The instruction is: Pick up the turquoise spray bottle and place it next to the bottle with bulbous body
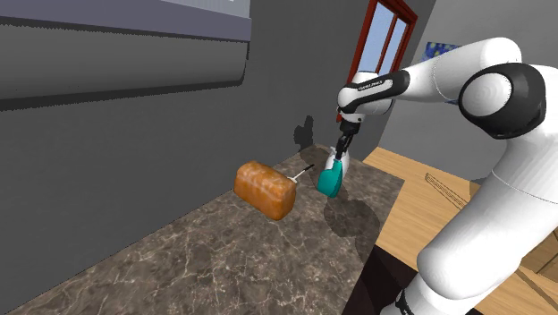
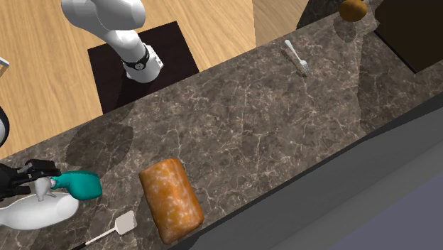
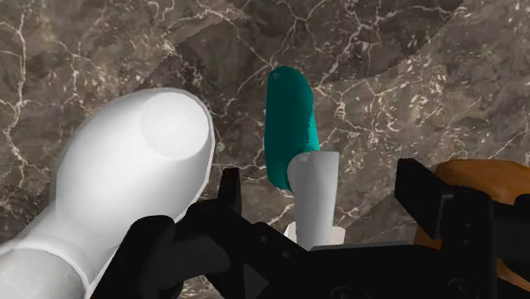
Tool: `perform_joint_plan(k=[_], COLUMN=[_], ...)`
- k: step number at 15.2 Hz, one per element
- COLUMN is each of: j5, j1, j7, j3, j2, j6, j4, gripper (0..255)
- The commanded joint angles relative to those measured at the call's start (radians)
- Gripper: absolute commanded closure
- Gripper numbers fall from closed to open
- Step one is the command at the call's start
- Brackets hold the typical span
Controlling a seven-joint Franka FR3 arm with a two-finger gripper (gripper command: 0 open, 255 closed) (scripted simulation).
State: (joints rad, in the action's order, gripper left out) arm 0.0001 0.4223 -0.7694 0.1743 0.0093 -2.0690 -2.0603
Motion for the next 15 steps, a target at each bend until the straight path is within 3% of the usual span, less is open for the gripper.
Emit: perform_joint_plan(k=[1, 3, 7, 15], j5=[0.0, 0.0, -0.006, -0.006], j1=[0.0, 0.0, -0.001, -0.001], j7=[0.0, 0.0, 0.005, 0.005], j3=[0.0, 0.0, -0.001, -0.001], j2=[0.0, 0.0, -0.035, -0.035], j6=[0.0, 0.0, 0.124, 0.123], j4=[0.0, 0.0, 0.089, 0.089], gripper=[0, 0, 0, 0])
